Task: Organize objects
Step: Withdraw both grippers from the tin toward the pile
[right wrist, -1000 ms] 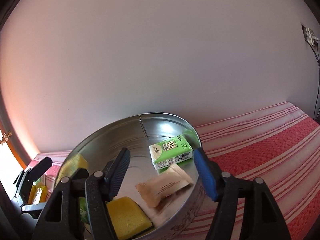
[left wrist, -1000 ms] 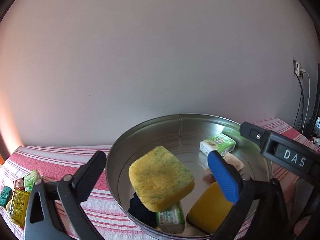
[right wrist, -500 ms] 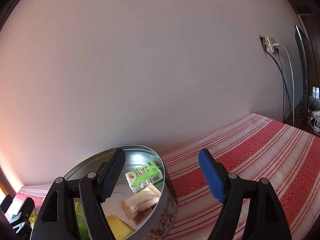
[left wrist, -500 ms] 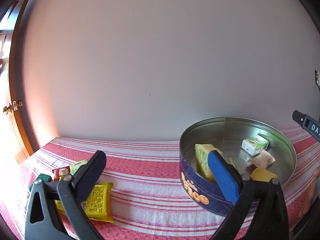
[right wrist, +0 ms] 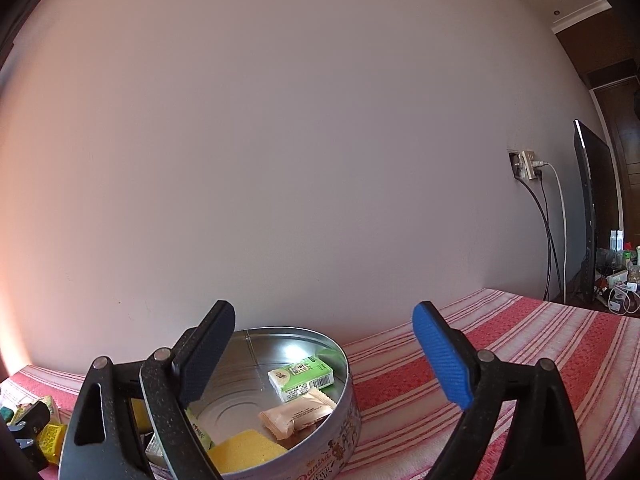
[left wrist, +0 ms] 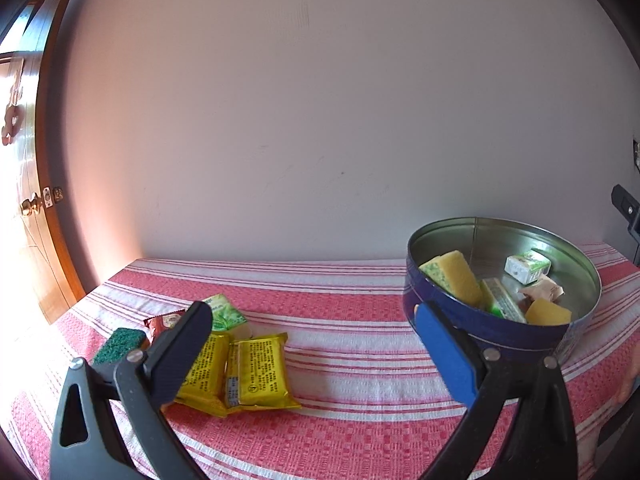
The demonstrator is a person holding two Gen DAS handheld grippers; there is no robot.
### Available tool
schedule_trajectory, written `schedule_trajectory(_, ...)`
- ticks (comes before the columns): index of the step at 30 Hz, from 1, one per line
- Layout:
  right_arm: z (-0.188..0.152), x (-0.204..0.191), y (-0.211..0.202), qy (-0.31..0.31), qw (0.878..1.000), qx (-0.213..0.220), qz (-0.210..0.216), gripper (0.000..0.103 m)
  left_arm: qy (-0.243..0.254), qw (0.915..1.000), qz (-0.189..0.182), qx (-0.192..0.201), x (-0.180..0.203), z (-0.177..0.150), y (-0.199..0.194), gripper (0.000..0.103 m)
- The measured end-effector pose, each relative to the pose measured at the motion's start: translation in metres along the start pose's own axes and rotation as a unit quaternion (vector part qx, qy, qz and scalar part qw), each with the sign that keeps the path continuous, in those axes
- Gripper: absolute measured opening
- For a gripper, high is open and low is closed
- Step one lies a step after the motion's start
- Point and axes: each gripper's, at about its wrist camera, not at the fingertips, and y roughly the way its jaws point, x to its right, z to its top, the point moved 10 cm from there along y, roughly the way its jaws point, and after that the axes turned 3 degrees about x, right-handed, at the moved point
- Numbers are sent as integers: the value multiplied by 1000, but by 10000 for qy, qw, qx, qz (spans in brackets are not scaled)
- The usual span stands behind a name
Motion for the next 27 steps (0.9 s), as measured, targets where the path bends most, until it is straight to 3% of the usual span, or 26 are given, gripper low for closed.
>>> schedule_trajectory(11, -12, -30, -36, 266, 9990, -236, 288, 92, 63, 9997, -20, -223, -30, -10, 3, 103)
schedule_trajectory(15, -24, -47, -45, 307, 9972, -525, 440, 92, 232, 9995, 56, -227, -43, -11, 3, 103)
schedule_trajectory(27, -56, -146, -68, -119, 9840, -1187, 1327, 92, 277, 9977, 544, -283, -130, -13, 9, 103)
